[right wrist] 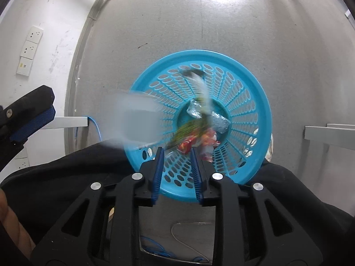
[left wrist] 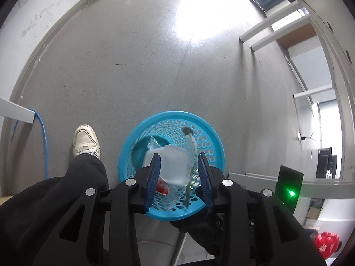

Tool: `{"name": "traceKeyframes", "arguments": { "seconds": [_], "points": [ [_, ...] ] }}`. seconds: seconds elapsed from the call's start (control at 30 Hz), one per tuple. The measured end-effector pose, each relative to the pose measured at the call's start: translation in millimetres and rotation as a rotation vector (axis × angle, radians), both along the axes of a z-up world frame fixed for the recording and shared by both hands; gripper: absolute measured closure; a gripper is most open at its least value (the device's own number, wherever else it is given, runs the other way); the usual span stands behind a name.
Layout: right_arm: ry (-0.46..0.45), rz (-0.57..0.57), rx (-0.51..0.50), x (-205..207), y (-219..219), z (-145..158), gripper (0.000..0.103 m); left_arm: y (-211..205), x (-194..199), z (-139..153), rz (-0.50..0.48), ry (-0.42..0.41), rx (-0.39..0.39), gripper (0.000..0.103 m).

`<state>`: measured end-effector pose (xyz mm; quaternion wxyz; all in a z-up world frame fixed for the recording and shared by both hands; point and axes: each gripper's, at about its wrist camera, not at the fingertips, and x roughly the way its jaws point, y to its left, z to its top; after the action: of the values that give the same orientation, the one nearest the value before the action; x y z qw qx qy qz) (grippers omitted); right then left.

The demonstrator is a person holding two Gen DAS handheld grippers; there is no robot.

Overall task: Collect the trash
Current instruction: 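Open both tools to drop the packet and cup into the wastebasket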

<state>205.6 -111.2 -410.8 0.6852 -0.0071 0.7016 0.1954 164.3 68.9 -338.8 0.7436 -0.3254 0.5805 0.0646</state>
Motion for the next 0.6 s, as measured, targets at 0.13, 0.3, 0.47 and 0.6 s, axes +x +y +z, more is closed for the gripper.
{"name": "traceKeyframes", "arguments": {
  "seconds": [0.13, 0.3, 0.47, 0.6],
  "points": [
    [0.000, 0.000, 0.002, 0, 0, 1, 0.074, 1, 1, -2, 0.009, 0.017, -0.004, 0.070],
    [-0.007, 0.004, 0.003, 1, -1, 4, 0.072, -5, 2, 3, -0.022, 0.015, 0.031, 0.070],
    [-0.031, 0.004, -0.005, -2, 1, 11, 0.067, -2, 1, 2, -0.018, 0.022, 0.039, 0.070],
    [-0.075, 0.017, -0.018, -8, 0, 23, 0.067, -11, 0, 12, -0.053, 0.006, 0.127, 0.070]
  ]
}}
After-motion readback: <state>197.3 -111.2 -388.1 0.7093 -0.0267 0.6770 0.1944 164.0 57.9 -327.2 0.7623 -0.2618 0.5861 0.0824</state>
